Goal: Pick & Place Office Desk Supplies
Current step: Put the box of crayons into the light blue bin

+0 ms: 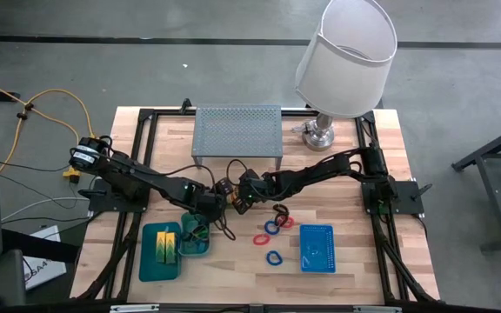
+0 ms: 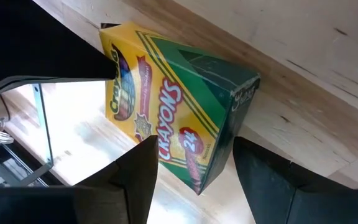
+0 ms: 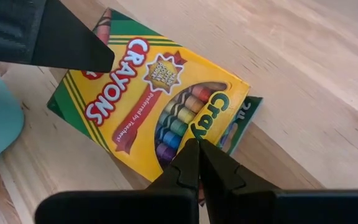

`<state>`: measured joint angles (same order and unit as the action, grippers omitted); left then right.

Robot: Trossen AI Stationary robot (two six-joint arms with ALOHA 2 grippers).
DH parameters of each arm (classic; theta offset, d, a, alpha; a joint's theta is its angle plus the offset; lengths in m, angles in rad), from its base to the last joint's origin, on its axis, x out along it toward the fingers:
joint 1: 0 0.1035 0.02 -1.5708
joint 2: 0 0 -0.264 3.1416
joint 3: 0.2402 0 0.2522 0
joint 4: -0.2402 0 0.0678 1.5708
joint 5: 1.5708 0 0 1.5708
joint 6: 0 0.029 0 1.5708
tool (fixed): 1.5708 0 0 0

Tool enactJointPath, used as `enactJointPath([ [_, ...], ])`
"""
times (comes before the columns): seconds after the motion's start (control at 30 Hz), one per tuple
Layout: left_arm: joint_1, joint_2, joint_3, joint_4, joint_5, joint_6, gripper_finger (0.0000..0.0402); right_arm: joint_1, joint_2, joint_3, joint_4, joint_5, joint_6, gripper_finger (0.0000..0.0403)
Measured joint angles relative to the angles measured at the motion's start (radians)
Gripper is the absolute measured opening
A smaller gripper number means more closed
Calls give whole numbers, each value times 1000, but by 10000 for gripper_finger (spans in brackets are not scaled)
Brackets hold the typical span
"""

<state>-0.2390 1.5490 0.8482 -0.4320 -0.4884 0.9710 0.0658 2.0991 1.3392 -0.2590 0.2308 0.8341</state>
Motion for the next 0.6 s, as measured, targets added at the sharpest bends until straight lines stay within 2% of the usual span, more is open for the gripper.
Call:
enactJointPath([
  [0.6, 0, -1, -1, 27, -16, 2, 199, 0, -3, 0, -24, 6, -1, 2],
])
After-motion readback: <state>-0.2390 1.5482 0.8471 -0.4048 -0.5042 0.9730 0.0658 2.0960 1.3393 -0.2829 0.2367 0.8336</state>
